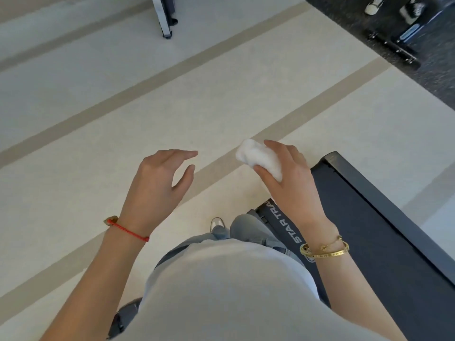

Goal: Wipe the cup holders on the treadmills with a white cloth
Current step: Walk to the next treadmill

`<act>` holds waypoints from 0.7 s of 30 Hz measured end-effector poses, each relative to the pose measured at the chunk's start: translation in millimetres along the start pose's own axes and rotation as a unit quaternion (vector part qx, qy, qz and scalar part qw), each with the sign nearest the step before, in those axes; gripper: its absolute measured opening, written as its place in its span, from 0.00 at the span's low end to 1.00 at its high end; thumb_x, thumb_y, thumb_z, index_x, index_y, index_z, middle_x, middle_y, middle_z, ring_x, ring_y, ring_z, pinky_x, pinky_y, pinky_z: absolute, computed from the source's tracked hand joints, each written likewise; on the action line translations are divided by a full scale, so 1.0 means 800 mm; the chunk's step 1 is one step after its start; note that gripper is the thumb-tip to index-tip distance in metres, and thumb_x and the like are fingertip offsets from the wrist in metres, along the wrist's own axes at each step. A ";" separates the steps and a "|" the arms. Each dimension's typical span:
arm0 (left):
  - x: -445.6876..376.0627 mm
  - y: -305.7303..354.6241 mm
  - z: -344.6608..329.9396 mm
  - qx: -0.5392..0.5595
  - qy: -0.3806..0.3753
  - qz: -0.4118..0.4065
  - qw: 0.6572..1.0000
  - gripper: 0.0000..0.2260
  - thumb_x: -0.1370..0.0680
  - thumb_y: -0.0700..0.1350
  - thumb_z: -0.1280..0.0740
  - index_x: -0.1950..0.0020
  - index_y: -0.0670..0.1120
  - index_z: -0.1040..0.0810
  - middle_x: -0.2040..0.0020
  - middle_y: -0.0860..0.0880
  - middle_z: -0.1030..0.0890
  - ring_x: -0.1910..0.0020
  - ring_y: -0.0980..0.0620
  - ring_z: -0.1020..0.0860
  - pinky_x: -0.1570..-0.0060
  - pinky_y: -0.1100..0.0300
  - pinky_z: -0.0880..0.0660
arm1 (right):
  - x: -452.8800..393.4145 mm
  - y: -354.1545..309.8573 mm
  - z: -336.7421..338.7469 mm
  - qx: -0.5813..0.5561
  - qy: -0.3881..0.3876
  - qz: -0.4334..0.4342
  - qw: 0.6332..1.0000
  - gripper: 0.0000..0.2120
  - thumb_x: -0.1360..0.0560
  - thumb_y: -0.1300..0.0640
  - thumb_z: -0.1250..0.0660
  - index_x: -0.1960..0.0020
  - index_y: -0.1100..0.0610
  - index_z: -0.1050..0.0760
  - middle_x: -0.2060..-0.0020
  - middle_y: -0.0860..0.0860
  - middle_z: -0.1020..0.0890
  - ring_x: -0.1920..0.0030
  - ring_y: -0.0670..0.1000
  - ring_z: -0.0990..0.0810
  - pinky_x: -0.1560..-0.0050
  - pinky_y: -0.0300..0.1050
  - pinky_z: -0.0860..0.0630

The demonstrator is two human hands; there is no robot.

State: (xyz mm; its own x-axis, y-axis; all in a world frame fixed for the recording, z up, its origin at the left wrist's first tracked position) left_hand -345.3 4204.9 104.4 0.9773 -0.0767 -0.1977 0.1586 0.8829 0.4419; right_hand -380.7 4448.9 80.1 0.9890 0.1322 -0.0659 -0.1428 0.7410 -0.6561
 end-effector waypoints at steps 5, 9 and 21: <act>-0.085 -0.031 -0.003 0.016 -0.020 -0.034 0.999 0.11 0.20 0.43 0.34 0.38 0.45 0.19 0.44 0.49 0.17 0.44 0.50 0.22 0.42 0.64 0.32 | -0.064 0.002 -0.008 0.011 0.011 -0.038 0.999 0.23 0.23 0.49 0.34 0.29 0.51 0.32 0.41 0.52 0.25 0.41 0.55 0.27 0.50 0.42 0.32; -0.154 -0.043 -0.021 0.035 -0.043 -0.056 0.997 0.12 0.20 0.45 0.36 0.38 0.46 0.19 0.43 0.50 0.17 0.44 0.51 0.22 0.41 0.59 0.30 | -0.112 0.010 -0.011 0.012 0.030 -0.066 0.997 0.23 0.23 0.48 0.34 0.29 0.51 0.32 0.42 0.51 0.25 0.42 0.54 0.27 0.51 0.41 0.33; -0.423 0.013 -0.120 0.062 -0.109 -0.179 0.976 0.11 0.19 0.43 0.34 0.38 0.46 0.19 0.43 0.51 0.17 0.43 0.51 0.21 0.40 0.56 0.28 | -0.272 0.109 0.048 0.014 0.108 -0.169 0.980 0.23 0.23 0.49 0.34 0.30 0.51 0.32 0.40 0.49 0.25 0.43 0.54 0.27 0.49 0.45 0.28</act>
State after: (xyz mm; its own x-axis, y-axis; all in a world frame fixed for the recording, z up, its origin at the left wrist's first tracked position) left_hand -687.7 4284.1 91.9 0.8611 -0.4777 -0.1739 0.4972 0.7200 0.4841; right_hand -610.0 4509.6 66.2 0.9646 -0.2638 -0.0079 0.1960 0.7362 -0.6477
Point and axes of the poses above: each hand's wrist, its own x-axis away from the middle knuckle, its own z-axis out of the back of the hand, y = z × x, the point moved 4 cm from there along -x, towards the middle knuckle
